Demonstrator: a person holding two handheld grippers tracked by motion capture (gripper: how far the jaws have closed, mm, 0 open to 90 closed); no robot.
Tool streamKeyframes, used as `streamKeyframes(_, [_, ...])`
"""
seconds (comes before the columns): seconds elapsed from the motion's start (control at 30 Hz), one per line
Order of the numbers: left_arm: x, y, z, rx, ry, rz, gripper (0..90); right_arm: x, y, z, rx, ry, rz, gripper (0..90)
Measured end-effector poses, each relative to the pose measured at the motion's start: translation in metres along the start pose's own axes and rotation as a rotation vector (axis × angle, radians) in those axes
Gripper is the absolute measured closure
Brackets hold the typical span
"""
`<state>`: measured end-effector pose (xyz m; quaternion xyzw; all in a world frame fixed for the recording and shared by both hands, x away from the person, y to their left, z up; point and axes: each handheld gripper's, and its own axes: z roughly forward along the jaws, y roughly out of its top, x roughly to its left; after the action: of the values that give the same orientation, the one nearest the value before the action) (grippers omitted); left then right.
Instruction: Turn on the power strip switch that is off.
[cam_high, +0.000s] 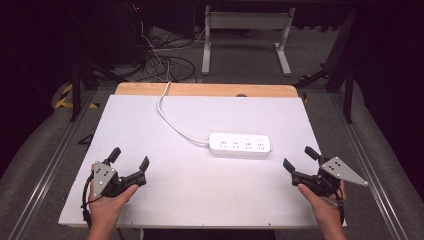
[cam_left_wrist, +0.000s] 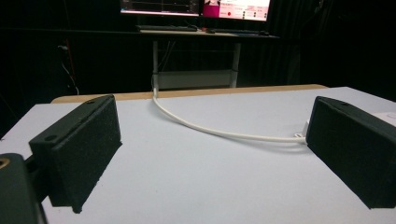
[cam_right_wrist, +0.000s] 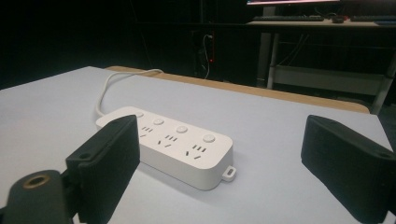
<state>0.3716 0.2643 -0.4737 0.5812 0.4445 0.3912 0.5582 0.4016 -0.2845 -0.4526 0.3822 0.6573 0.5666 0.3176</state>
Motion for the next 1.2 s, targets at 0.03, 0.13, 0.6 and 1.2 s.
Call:
streamKeyframes(0.03, [0.0,0.0,0.0002,0.0,0.0,0.0,3.9,0.0,-0.0001,0.0,0.001,0.0,0.0,12.1])
streamKeyframes(0.13, [-0.0001,-0.0002,0.0008,0.002,0.001,0.003,3.9,-0.0007,-0.0004,-0.0002,0.003,-0.001,-0.008,12.1])
streamKeyframes(0.6, [-0.0003,-0.0001,0.0008,0.0,0.0,0.004,3.9,0.0003,0.0011,-0.0028,-0.02,0.015,-0.03,22.6])
streamKeyframes(1.2, [0.0003,-0.0003,0.0,0.001,-0.003,0.002,4.3,0.0041,0.0032,-0.0039,-0.036,0.068,-0.065,47.7])
